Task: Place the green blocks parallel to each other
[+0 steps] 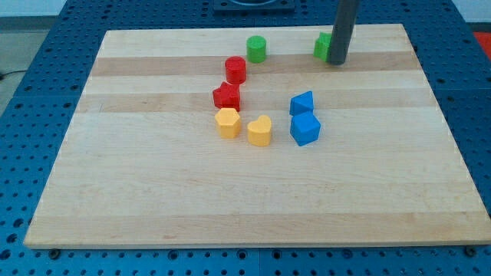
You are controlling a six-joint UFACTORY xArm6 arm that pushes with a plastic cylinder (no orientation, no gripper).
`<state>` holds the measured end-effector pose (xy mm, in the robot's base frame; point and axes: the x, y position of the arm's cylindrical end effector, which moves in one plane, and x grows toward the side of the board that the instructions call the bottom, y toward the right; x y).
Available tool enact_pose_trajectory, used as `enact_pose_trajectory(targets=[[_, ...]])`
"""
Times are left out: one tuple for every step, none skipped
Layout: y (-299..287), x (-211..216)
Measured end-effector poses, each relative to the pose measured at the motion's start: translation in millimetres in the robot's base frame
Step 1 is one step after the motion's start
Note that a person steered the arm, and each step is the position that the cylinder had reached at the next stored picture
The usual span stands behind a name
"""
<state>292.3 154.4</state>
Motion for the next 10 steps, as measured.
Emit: enact_pose_trajectory(targets=[[28, -11], [33, -51], [1, -42], [-51, -31], [-46, -45], [-78, -80], [-136, -78], [-155, -56], [-152, -34], [-146, -40]])
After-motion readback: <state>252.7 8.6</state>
